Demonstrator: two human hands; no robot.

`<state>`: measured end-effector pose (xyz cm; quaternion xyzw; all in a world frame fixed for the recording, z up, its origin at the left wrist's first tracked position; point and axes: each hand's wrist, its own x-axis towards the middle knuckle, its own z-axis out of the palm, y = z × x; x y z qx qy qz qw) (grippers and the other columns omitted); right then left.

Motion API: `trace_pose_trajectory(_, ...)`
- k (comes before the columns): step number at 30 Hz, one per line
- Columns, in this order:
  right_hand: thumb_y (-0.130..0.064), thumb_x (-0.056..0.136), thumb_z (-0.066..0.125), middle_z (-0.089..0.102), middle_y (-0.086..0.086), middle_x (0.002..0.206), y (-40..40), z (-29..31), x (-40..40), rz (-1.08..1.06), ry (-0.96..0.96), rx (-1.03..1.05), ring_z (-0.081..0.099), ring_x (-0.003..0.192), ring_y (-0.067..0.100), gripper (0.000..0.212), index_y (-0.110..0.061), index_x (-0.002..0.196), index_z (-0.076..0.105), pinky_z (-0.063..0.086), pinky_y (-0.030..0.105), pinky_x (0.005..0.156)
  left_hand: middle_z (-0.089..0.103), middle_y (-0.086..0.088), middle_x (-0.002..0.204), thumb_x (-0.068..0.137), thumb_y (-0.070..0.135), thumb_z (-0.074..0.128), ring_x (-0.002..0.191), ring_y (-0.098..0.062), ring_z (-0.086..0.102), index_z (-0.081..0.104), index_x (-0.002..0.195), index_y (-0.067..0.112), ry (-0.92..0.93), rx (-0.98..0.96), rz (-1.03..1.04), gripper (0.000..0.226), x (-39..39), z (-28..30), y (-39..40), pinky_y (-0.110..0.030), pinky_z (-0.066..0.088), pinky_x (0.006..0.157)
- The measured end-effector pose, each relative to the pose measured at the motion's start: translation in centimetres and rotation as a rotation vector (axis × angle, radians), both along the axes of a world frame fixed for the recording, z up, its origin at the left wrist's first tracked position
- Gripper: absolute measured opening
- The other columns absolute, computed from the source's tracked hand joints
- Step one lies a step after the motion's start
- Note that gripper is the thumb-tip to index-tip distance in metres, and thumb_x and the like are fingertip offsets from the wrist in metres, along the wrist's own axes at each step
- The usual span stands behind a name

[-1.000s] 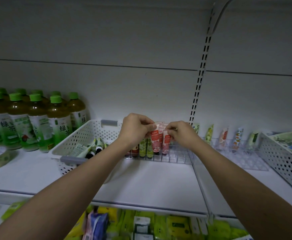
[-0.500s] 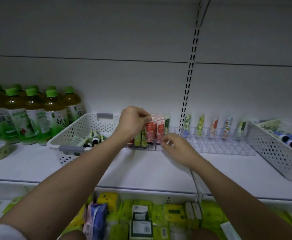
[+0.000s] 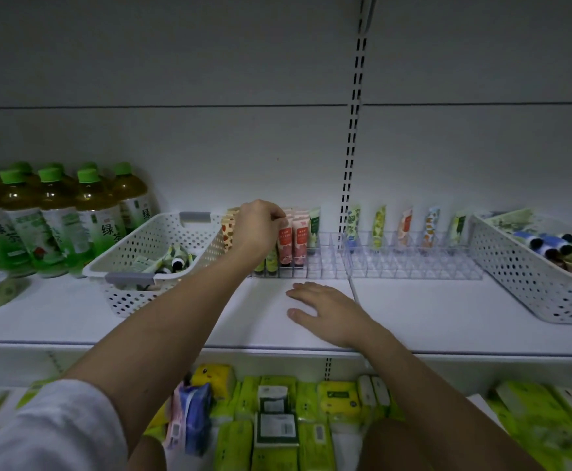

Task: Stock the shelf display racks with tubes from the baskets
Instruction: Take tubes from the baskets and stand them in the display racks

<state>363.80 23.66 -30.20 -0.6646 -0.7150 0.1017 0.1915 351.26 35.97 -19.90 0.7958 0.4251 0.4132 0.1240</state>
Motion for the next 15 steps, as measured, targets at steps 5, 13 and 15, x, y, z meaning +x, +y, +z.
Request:
trace_pose_trajectory(5,-0.053,0.098,0.045,0.03,-0.01,0.158,0.1,-0.1,0.1,-0.014,0.009,-0.001,0.023,0.145,0.009,0.054,-0.032,0.147,0.042,0.015,0.025,0.114,0.073,-0.007,0.105,0.088,0.01,0.068,0.09,-0.019,0.067,0.075,0.103,0.013,0.078,0.069,-0.009,0.017,0.3,0.2,0.3,-0.033,0.056,0.085)
trace_pose_trajectory(13,-0.053,0.098,0.045,0.031,-0.01,0.158,0.0,-0.2,0.1,-0.01,0.021,0.001,0.024,0.144,0.008,0.054,-0.031,0.147,0.042,0.016,0.024,0.114,0.073,-0.007,0.104,0.088,0.008,0.068,0.089,-0.019,0.068,0.076,0.098,0.013,0.138,0.078,-0.014,0.014,1.1,0.5,0.6,-0.029,0.055,0.082)
trace_pose_trajectory(15,-0.053,0.098,0.045,0.031,-0.01,0.158,0.0,-0.1,0.1,-0.009,0.023,-0.002,0.024,0.144,0.008,0.054,-0.031,0.147,0.042,0.016,0.025,0.114,0.073,-0.007,0.105,0.088,0.009,0.069,0.09,-0.02,0.067,0.076,0.097,0.013,0.146,0.071,-0.007,0.013,1.2,0.5,0.6,-0.029,0.054,0.082)
